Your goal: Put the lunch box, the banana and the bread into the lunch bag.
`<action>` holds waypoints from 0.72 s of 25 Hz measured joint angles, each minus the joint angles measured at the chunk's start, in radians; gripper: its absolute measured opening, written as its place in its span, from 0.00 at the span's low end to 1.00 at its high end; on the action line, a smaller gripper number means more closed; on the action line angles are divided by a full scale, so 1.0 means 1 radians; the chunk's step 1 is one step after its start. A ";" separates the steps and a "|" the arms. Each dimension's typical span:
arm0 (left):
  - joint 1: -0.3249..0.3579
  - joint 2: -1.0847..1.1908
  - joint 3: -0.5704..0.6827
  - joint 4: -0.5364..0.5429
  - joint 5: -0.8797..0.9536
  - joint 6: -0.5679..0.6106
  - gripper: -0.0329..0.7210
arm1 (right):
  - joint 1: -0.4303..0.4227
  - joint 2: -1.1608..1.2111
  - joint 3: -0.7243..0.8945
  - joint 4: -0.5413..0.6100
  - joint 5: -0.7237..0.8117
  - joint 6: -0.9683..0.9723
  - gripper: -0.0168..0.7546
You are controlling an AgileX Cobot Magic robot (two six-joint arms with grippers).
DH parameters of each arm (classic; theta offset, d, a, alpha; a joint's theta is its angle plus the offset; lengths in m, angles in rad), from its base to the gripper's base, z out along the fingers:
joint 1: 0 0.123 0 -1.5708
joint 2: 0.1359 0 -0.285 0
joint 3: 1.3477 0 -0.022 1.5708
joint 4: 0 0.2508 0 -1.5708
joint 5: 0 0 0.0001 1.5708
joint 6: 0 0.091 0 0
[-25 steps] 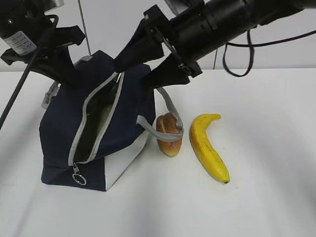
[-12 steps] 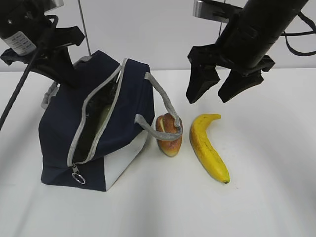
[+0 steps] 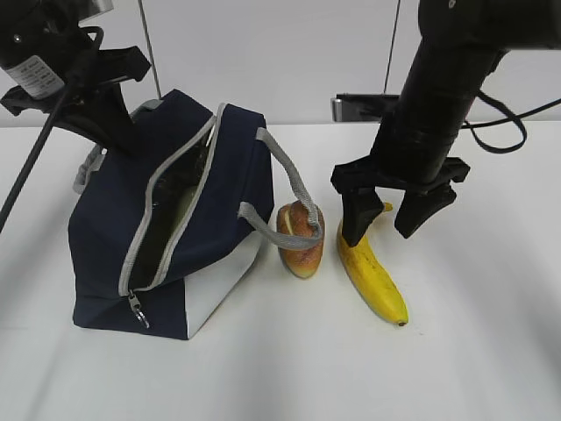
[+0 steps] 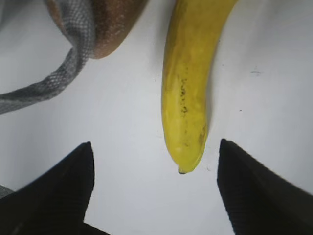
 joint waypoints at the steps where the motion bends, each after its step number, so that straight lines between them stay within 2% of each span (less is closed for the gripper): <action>1: 0.000 0.000 0.000 0.000 0.000 0.000 0.04 | 0.000 0.017 0.000 -0.002 -0.003 0.004 0.77; 18: 0.000 0.000 0.000 0.000 0.000 0.000 0.04 | 0.000 0.202 0.000 -0.018 -0.192 0.013 0.77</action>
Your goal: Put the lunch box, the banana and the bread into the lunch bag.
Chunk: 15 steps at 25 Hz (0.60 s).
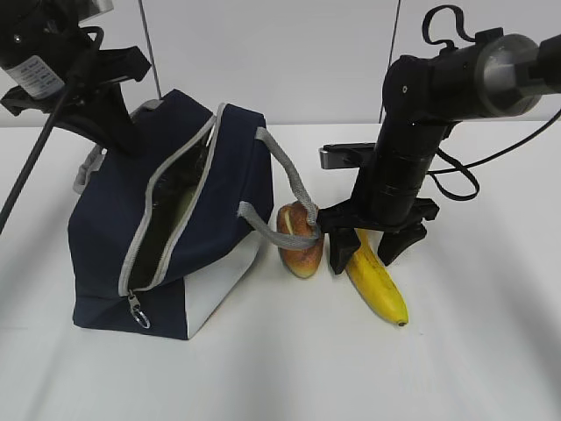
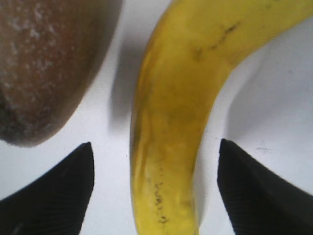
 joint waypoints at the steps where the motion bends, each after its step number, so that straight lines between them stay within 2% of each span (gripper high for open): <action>1: 0.000 0.000 0.000 0.000 0.000 0.000 0.04 | 0.000 0.003 0.000 0.000 -0.005 0.002 0.77; 5: 0.000 0.000 0.000 0.000 0.000 0.000 0.04 | 0.000 0.027 0.000 -0.002 -0.011 0.005 0.72; 11: 0.000 0.000 0.000 0.000 0.000 0.000 0.04 | 0.000 0.035 0.000 -0.002 -0.011 0.007 0.42; 15: 0.000 0.000 0.000 0.000 0.000 0.000 0.04 | 0.000 0.035 -0.030 -0.024 0.052 0.020 0.40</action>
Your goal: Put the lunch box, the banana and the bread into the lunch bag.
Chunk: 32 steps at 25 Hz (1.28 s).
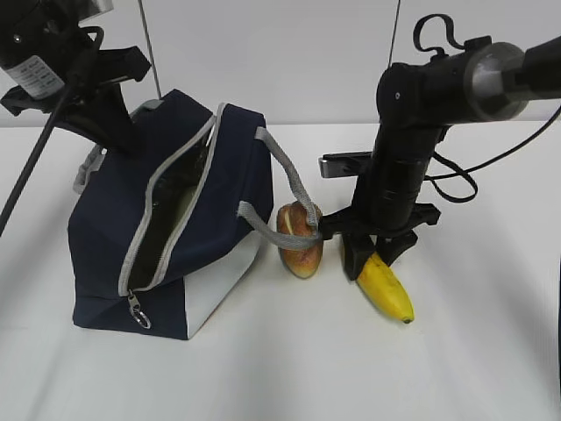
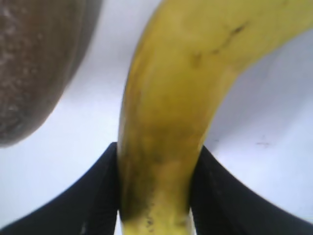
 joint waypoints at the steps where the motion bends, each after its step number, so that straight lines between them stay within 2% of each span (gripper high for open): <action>1: 0.000 0.000 0.000 0.000 0.000 0.000 0.04 | 0.000 0.000 -0.016 -0.018 0.021 0.011 0.40; 5: 0.000 0.000 0.000 0.000 0.000 0.000 0.04 | 0.000 -0.046 -0.091 -0.094 0.093 0.037 0.40; 9: 0.000 0.000 0.000 0.000 0.000 0.000 0.04 | 0.000 -0.148 -0.156 -0.078 0.128 0.036 0.40; 12: 0.000 0.000 0.000 0.000 0.000 0.000 0.04 | 0.000 -0.235 -0.178 0.037 0.140 -0.019 0.40; 18: 0.000 0.000 0.000 0.000 0.000 0.000 0.04 | 0.014 -0.313 -0.179 0.554 0.148 -0.311 0.40; 21: 0.000 0.000 0.000 0.000 0.000 0.000 0.04 | 0.048 -0.315 -0.179 0.697 0.148 -0.388 0.40; 24: 0.000 0.000 0.000 0.000 0.000 0.000 0.04 | 0.084 -0.315 -0.179 0.753 0.148 -0.427 0.40; 29: 0.000 0.000 0.000 0.008 0.003 0.004 0.04 | 0.143 -0.312 -0.179 0.760 0.148 -0.449 0.40; 32: 0.001 0.000 0.000 0.029 0.006 0.004 0.04 | 0.145 -0.286 -0.179 0.758 0.148 -0.452 0.40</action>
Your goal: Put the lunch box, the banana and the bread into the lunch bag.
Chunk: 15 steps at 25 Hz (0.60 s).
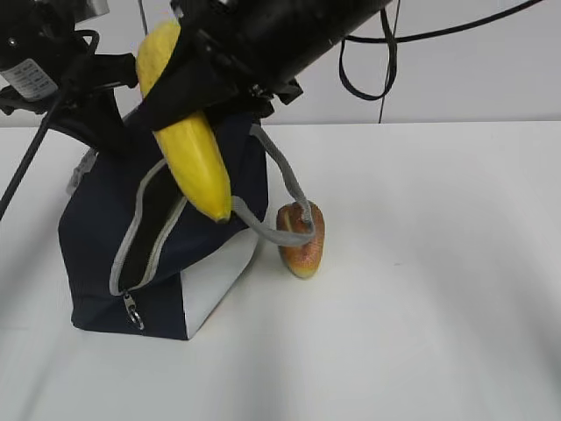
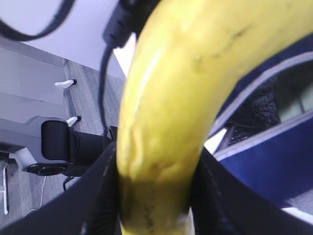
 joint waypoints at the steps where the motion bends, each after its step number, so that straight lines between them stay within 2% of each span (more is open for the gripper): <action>1: 0.001 0.000 0.000 0.008 0.000 0.000 0.04 | 0.000 0.011 0.000 0.000 0.000 0.000 0.40; 11: -0.002 0.000 0.000 -0.023 -0.002 0.000 0.04 | 0.009 0.151 0.000 0.002 -0.008 0.000 0.40; 15: -0.002 0.000 0.000 -0.023 -0.002 0.000 0.04 | 0.009 0.177 0.000 0.063 -0.008 0.000 0.40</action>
